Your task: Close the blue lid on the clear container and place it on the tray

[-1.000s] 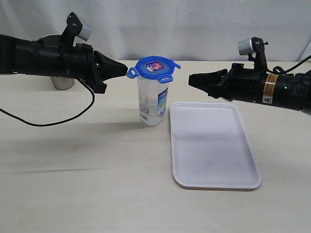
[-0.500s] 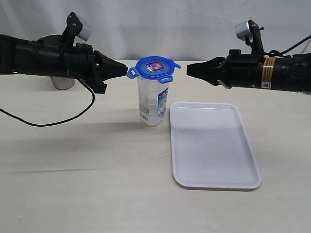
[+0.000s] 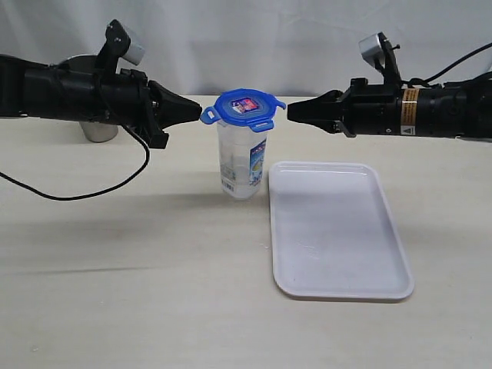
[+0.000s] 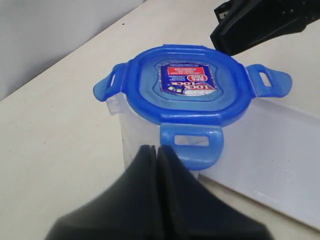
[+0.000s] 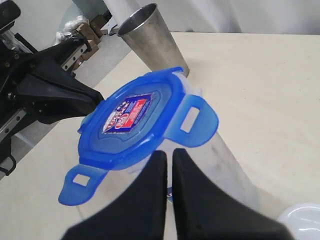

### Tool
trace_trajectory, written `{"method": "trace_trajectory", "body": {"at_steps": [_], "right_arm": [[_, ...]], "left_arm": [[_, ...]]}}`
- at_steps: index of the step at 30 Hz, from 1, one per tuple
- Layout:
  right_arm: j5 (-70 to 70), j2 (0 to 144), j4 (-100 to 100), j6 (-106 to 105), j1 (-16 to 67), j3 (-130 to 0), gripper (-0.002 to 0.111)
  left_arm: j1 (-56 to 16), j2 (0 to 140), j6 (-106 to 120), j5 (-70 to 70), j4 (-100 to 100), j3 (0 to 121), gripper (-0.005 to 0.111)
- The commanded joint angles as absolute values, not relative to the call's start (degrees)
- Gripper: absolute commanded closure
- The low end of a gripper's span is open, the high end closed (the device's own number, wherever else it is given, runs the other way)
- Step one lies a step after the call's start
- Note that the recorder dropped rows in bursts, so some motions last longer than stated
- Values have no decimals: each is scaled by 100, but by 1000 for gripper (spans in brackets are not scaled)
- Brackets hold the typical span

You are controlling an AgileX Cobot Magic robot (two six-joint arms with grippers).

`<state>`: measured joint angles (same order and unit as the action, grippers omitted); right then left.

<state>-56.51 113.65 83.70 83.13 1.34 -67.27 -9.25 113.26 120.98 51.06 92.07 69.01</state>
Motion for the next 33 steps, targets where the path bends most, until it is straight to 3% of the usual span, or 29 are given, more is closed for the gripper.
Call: {"method": "trace_trajectory", "body": {"at_steps": [1, 33], "right_arm": [[-5722, 11421, 8317, 8293, 175, -6878, 104], [-5542, 11786, 8770, 8621, 386, -7359, 104]], "left_arm": [[-943, 11333, 12267, 5169, 9235, 6940, 107], [-943, 11333, 12210, 5427, 9148, 6940, 107]]}}
